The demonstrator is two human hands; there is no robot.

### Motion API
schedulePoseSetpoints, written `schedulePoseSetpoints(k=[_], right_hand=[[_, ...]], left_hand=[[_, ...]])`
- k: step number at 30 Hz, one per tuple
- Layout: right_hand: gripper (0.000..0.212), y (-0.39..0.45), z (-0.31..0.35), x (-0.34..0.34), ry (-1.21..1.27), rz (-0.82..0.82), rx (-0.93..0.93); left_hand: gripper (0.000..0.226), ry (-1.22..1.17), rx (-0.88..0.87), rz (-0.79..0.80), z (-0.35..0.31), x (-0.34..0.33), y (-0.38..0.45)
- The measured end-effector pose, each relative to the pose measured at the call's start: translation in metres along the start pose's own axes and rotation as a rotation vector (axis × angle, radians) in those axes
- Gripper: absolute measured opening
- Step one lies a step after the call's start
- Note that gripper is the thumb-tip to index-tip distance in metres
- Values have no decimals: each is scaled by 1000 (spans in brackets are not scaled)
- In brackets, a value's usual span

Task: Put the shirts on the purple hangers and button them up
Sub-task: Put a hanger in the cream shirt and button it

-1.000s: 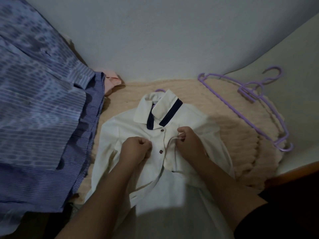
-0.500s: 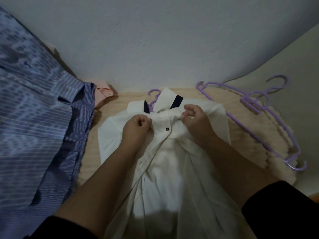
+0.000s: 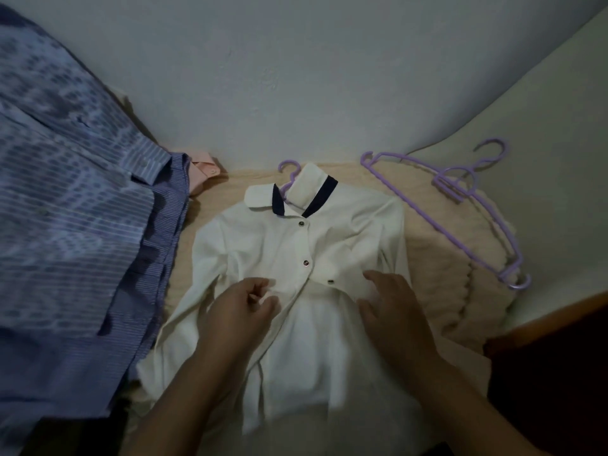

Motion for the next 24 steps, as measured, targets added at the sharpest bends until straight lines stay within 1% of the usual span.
schedulePoseSetpoints(k=[2, 3, 5, 6, 8, 10, 12, 14, 15, 18, 20, 22, 24], right_hand=[[46, -14, -3, 10, -119, 30, -38], [47, -19, -4, 13, -161, 81, -67], [48, -28, -4, 18, -197, 168, -108], [47, -32, -3, 20, -193, 196, -120], [44, -36, 4, 21, -138, 232, -132], [40, -39, 15, 16, -48, 252, -131], [35, -42, 27, 4, 74, 261, -128], [31, -47, 33, -13, 209, 292, -172], [32, -51, 32, -23, 244, 330, -212], [36, -59, 24, -42, 227, 465, -267], [25, -53, 21, -36, 247, 428, -294], [16, -38, 22, -18, 308, 265, -278], [18, -20, 26, -2, 393, 88, -254]], left_hand=[[36, 96, -125, -61, -10, 10, -14], [41, 136, -180, -84, -15, 13, -21], [47, 198, -208, -82, -20, 16, -35], [49, 219, -186, -51, -19, 14, -41], [51, 230, -122, 64, -16, 4, -51], [51, 231, -114, 144, -20, -7, -62], [50, 187, -121, 137, -29, -16, -73], [51, 154, -109, 136, -33, -27, -82], [51, 168, -97, 159, -33, -35, -85], [47, 312, -18, 251, -20, -55, -87], [39, 304, 38, 253, -16, -56, -82], [21, 171, 69, 183, -21, -48, -74], [5, 7, 80, 92, -30, -39, -64]])
Point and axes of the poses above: each hand's wrist, its own y-axis towards the middle knuckle, its own x-axis out of the back of the hand, z = x × y, the point moved 8 cm from there along y, towards the middle knuckle, and after that the axes turned 7 degrees about x, right-handed, at the moved point
